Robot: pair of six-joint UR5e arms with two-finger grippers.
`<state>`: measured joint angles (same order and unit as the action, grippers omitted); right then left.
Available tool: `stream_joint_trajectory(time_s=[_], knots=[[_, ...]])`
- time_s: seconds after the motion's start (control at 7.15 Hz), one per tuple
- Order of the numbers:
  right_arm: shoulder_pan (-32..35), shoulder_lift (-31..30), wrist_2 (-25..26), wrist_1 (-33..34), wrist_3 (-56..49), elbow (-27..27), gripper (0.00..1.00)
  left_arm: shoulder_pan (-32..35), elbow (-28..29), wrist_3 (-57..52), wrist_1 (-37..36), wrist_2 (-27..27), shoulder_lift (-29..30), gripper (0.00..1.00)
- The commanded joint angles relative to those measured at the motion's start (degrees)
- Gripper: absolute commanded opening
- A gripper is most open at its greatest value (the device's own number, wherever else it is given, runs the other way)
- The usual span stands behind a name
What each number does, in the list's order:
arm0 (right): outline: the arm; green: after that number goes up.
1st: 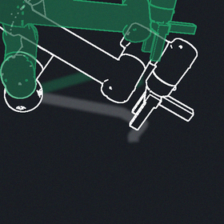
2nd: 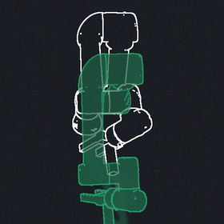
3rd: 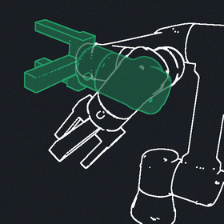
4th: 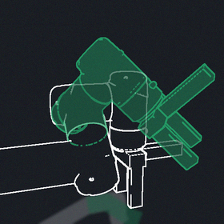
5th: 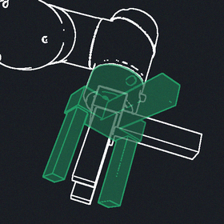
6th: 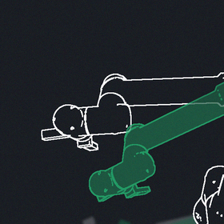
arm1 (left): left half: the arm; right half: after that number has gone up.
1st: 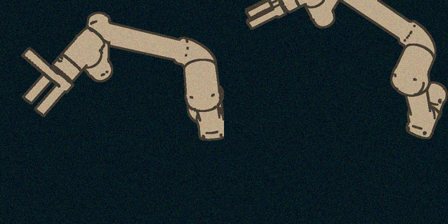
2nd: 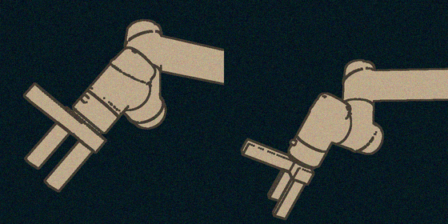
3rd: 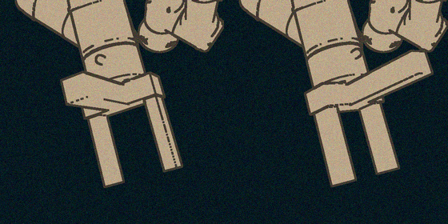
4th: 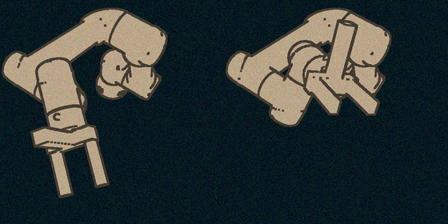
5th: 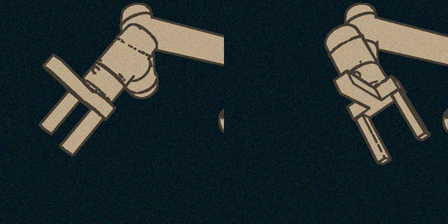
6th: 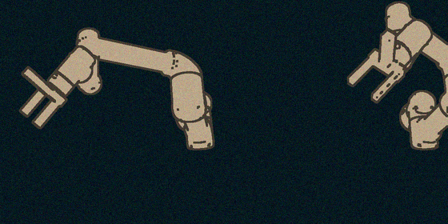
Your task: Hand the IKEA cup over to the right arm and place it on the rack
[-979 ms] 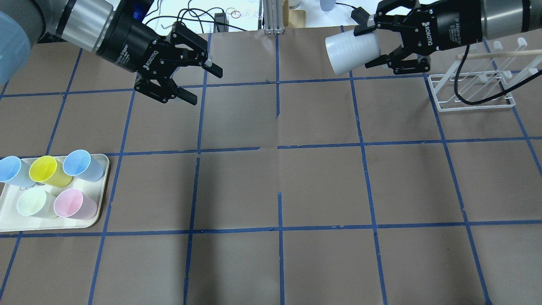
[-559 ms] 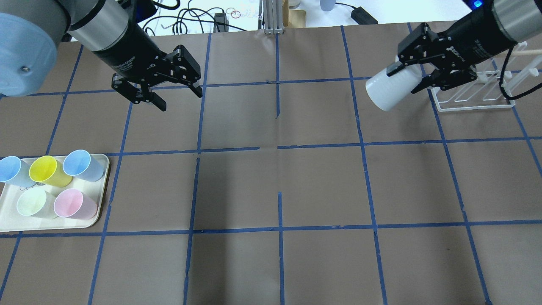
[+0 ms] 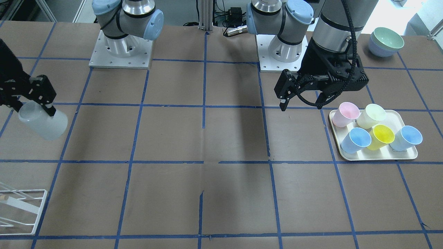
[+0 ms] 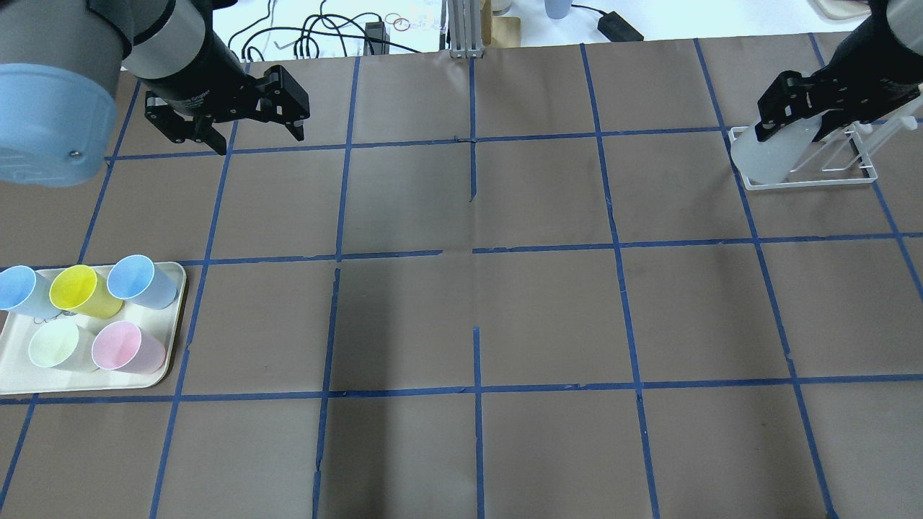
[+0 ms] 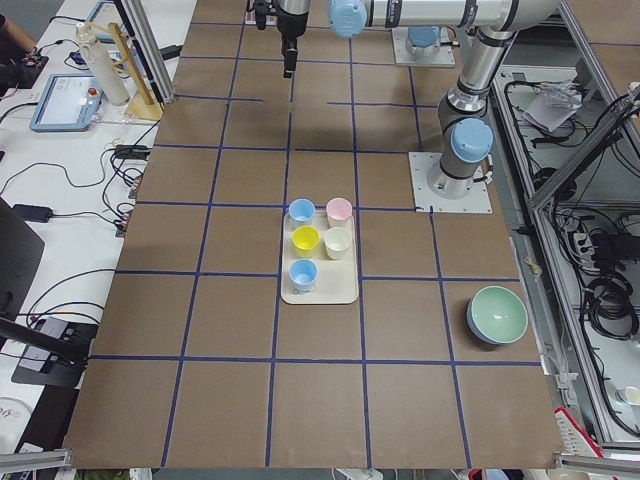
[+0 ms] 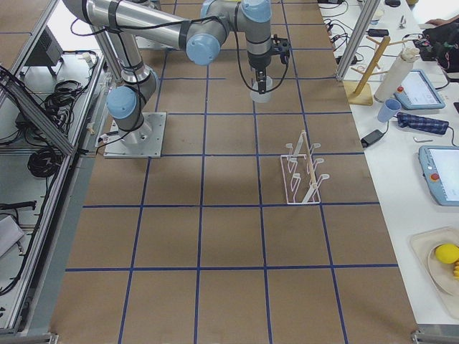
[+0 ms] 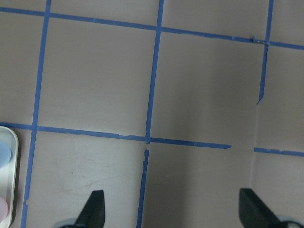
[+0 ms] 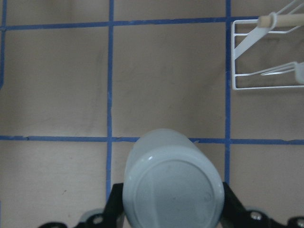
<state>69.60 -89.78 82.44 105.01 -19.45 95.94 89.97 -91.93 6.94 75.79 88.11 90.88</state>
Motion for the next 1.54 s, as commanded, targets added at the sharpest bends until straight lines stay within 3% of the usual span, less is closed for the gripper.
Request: stream_joint_trajectory(time_s=[0.0, 0.14, 0.42, 0.56, 1.4], knots=[[-4.6, 3.0, 1.1, 7.3, -0.8, -0.1, 0.0, 0.0, -1.4, -0.5, -1.9, 0.1, -0.6, 1.0], [-4.8, 4.2, 1.7, 9.1, -1.2, -0.1, 0.0, 0.0, -1.5, -2.9, -0.3, 0.1, -1.2, 1.0], [-4.9, 7.3, 2.4, 14.1, -2.1, -0.1, 0.0, -0.3, 0.7, -7.5, 11.6, 0.2, -1.7, 1.0], [-4.9, 7.9, 3.0, 14.3, -1.9, -0.2, 0.0, -0.4, 1.4, -7.5, 13.8, 0.3, -1.6, 1.0], [-7.3, 13.0, 3.5, 19.8, -3.5, -0.5, 0.0, -0.4, 1.7, -7.5, 13.8, 0.5, -1.7, 1.0]])
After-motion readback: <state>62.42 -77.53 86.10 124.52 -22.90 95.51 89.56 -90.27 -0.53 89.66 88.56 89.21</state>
